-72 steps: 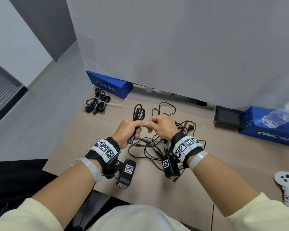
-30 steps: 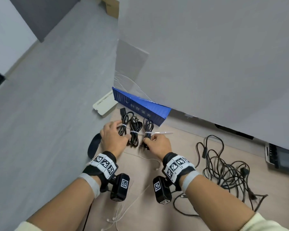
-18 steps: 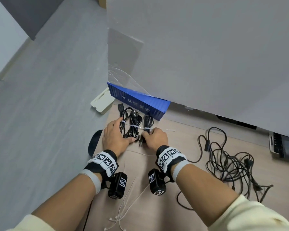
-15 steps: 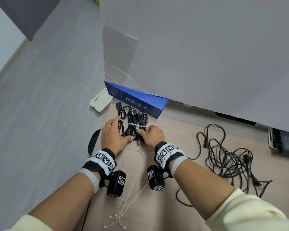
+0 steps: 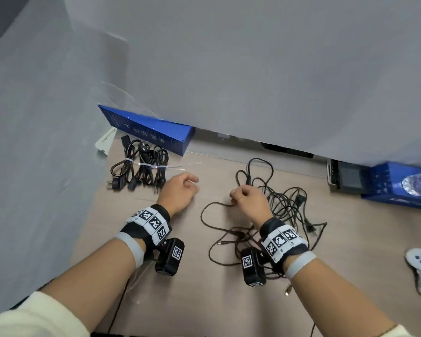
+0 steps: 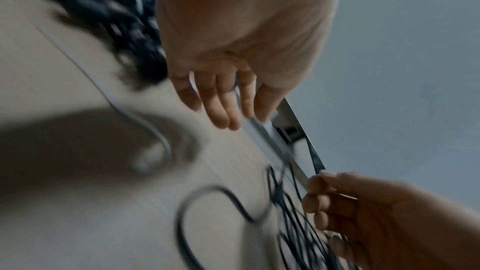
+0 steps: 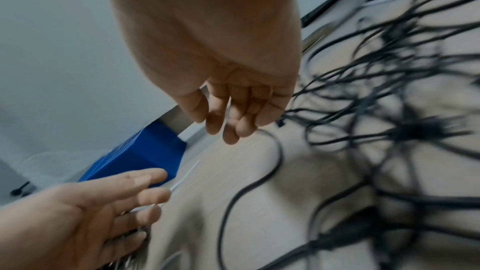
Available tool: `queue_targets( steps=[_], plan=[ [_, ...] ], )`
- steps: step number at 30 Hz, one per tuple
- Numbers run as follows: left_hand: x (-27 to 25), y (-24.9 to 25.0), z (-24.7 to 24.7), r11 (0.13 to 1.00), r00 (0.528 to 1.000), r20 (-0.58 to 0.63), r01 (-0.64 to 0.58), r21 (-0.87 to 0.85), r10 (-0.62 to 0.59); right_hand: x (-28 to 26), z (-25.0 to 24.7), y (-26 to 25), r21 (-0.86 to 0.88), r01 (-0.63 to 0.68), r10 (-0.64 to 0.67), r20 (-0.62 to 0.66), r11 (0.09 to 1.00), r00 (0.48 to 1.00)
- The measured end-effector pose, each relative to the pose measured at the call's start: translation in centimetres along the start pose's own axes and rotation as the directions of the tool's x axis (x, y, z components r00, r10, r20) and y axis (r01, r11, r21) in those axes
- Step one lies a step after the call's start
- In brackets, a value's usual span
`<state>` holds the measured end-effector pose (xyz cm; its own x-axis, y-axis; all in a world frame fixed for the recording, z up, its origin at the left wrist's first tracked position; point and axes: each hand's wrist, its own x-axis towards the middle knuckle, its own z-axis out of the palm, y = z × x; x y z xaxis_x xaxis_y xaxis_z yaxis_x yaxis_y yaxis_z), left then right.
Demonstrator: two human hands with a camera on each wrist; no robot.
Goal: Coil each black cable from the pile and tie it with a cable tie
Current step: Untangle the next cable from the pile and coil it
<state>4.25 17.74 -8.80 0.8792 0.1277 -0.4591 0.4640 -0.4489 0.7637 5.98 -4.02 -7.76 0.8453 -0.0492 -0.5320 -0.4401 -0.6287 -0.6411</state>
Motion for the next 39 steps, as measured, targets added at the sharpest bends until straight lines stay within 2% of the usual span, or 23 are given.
queue_targets(
  steps=[4, 8, 9, 11, 14, 18, 22, 25, 26, 27, 29, 30, 31, 32, 33, 35, 36, 39],
  plan=[
    [-0.6, 2.7, 6.7, 0.997, 0.987, 0.159, 0.030, 0.068, -0.040, -2.8, -5.7, 5.1, 0.004, -0.001, 0.002, -0.143, 1.000, 0.990],
    [-1.7, 5.2, 12.8, 0.998, 0.939, 0.340, 0.030, 0.052, -0.045, -4.1, -10.4, 10.3, -0.059, -0.064, 0.043, -0.308, 0.996, 0.951],
    [-1.9, 5.9, 13.9, 0.999, 0.926, 0.375, 0.026, 0.043, -0.040, -4.1, -11.2, 11.3, -0.078, -0.093, 0.064, -0.315, 0.993, 0.947],
    [-2.1, 6.8, 15.8, 0.998, 0.906, 0.419, 0.048, 0.035, -0.059, -4.1, -12.3, 13.0, -0.026, -0.139, 0.128, -0.246, 0.990, 0.961],
    [-2.6, 7.6, 18.1, 0.994, 0.921, 0.377, 0.074, 0.076, -0.097, -3.7, -13.5, 15.1, 0.059, -0.173, 0.179, -0.104, 0.983, 0.978],
    [-3.5, 8.4, 19.7, 0.994, 0.970, 0.224, 0.106, -0.026, -0.097, -3.0, -15.4, 17.7, 0.130, -0.157, 0.165, -0.056, 0.979, 0.985],
    [-4.2, 8.9, 19.5, 0.989, 0.984, 0.130, 0.130, -0.074, -0.120, -2.3, -16.8, 17.1, 0.108, -0.118, 0.123, -0.038, 0.987, 0.992],
    [-5.2, 9.1, 19.3, 0.990, 0.983, -0.115, 0.142, -0.025, -0.144, -1.7, -16.6, 15.5, 0.070, -0.058, 0.059, -0.015, 0.996, 0.998],
    [-5.7, 9.5, 19.3, 0.990, 0.976, -0.164, 0.141, -0.005, -0.140, -1.5, -16.3, 15.1, 0.061, -0.045, 0.045, 0.011, 0.997, 0.999],
    [-6.1, 9.8, 19.4, 0.989, 0.979, -0.145, 0.146, 0.001, -0.144, -1.6, -15.9, 14.6, 0.046, -0.036, 0.034, 0.055, 0.998, 0.998],
    [-7.3, 10.2, 19.9, 0.982, 0.982, 0.077, 0.177, -0.059, -0.173, -2.2, -15.1, 13.5, -0.003, -0.016, 0.017, 0.162, 1.000, 0.987],
    [-8.0, 10.4, 20.3, 0.972, 0.962, 0.193, 0.214, -0.093, -0.193, -2.6, -14.6, 13.1, -0.030, -0.001, 0.008, 0.206, 1.000, 0.979],
    [-8.5, 10.5, 20.6, 0.963, 0.944, 0.258, 0.241, -0.121, -0.204, -2.8, -14.2, 12.9, -0.048, 0.009, 0.003, 0.238, 0.999, 0.971],
    [-9.0, 10.6, 20.7, 0.957, 0.944, 0.261, 0.247, -0.150, -0.203, -3.0, -13.8, 12.8, -0.040, 0.017, -0.006, 0.261, 0.999, 0.965],
    [-9.2, 10.7, 20.8, 0.957, 0.958, 0.211, 0.233, -0.175, -0.194, -3.2, -13.6, 12.7, -0.010, 0.018, -0.014, 0.276, 1.000, 0.961],
    [-9.4, 11.2, 20.2, 0.978, 0.990, 0.076, 0.132, -0.161, -0.121, -3.8, -14.0, 12.6, 0.060, 0.022, -0.039, 0.292, 0.998, 0.956],
    [-9.5, 11.7, 19.7, 0.989, 0.997, 0.055, 0.058, -0.135, -0.051, -4.3, -14.4, 12.5, 0.095, 0.031, -0.058, 0.296, 0.995, 0.953],
    [-9.6, 13.5, 18.3, 0.987, 0.978, 0.145, -0.140, -0.084, 0.151, -6.4, -16.5, 11.7, 0.138, 0.129, -0.162, 0.263, 0.982, 0.951]
  ],
)
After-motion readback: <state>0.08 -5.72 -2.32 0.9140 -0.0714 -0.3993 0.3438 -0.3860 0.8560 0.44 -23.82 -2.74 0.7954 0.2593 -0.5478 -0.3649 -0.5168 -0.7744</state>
